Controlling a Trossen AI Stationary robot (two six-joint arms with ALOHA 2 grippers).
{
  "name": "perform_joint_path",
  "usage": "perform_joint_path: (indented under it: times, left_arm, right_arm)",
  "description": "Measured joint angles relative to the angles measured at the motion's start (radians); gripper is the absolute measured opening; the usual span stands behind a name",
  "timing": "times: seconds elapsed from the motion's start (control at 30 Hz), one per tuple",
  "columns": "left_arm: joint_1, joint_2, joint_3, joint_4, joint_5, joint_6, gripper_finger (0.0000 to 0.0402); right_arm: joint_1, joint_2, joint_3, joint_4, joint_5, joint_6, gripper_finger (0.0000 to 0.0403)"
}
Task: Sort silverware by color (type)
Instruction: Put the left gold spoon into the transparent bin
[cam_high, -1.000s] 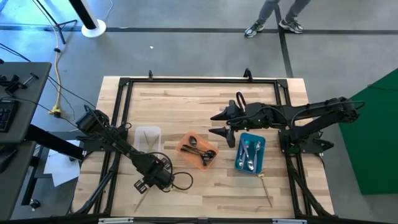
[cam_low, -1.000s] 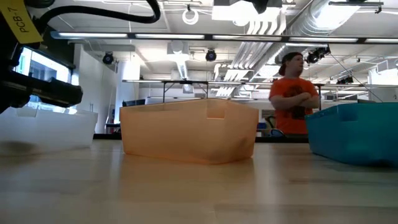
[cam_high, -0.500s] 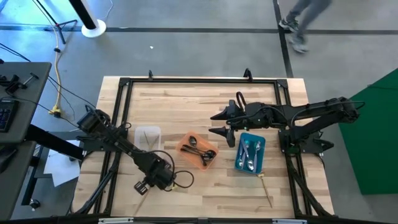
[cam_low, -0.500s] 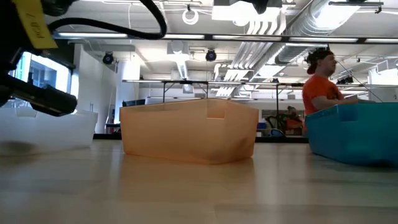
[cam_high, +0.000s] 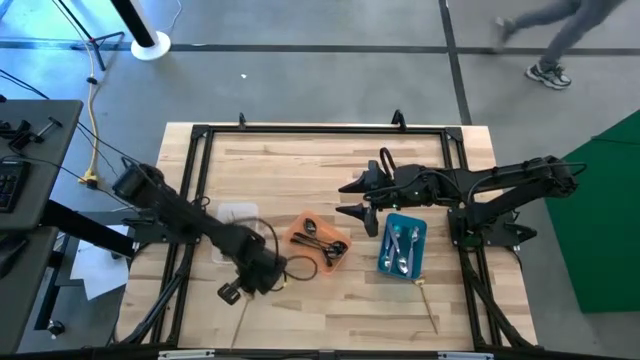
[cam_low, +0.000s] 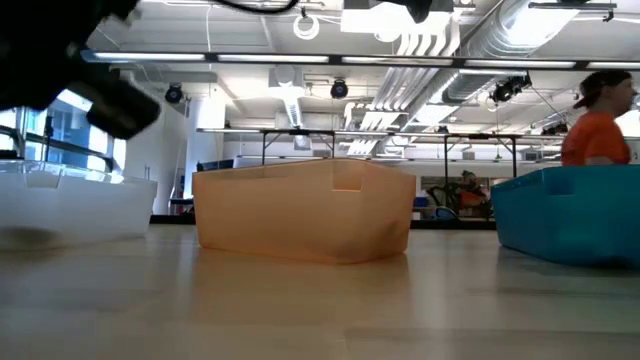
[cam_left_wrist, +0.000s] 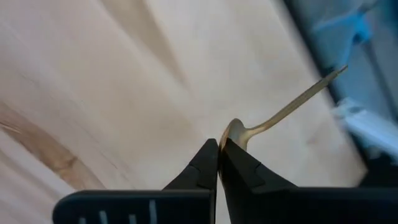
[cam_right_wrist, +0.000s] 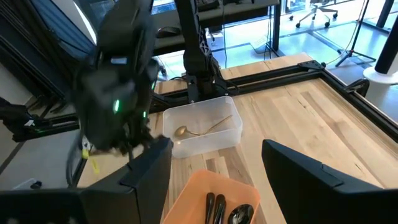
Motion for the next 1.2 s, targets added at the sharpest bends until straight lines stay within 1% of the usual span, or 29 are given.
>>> perform_joint_path:
  times: [0.1,0.27,0.33,0.4,0.5,0.57,0.73,0.83,1.0,1.1,1.2]
  left_arm:
    - [0.044,-0.100,0.004,-0.002,0.056,-0.007,0.0001]
    - [0.140,-0.265,0.046,-0.006,0.049,-0.057,0.0001]
    - [0.188,-0.322,0.069,-0.009,0.018,-0.096,0.0001]
    - [0.235,-0.373,0.100,-0.010,-0.046,-0.117,0.0001]
    - [0.301,-0.446,0.140,0.012,-0.192,-0.128,0.0001]
    - [0.347,-0.491,0.149,0.056,-0.302,-0.145,0.0001]
    - [0.441,-0.593,0.150,0.190,-0.515,-0.161,0.0001]
    - [0.466,-0.631,0.150,0.225,-0.587,-0.147,0.0001]
    - [0.471,-0.680,0.145,0.192,-0.741,-0.144,0.0001]
    - [0.471,-0.720,0.100,0.210,-0.820,-0.176,0.0001]
    - [0.470,-0.767,0.022,0.263,-0.856,-0.213,0.0000]
  right_arm:
    - [0.000,0.000,0.000,0.000,0.000,-0.002,0.0236]
    - [0.000,0.000,0.000,0.006,0.000,-0.025,0.0236]
    - [0.000,0.000,0.000,0.012,0.000,-0.026,0.0236]
    - [0.000,0.000,0.000,0.021,0.000,-0.026,0.0236]
    - [0.000,0.000,0.000,0.038,0.000,-0.026,0.0236]
    - [0.000,0.000,0.000,0.053,0.000,-0.027,0.0236]
    - [0.000,0.000,0.000,0.112,0.001,-0.053,0.0236]
    - [0.000,0.000,0.000,0.156,0.003,-0.082,0.0236]
    - [0.000,0.000,0.000,0.216,0.003,-0.119,0.0236]
    - [0.000,0.000,0.000,0.226,0.003,-0.140,0.0236]
    - [0.000,0.000,0.000,0.237,0.002,-0.155,0.0236]
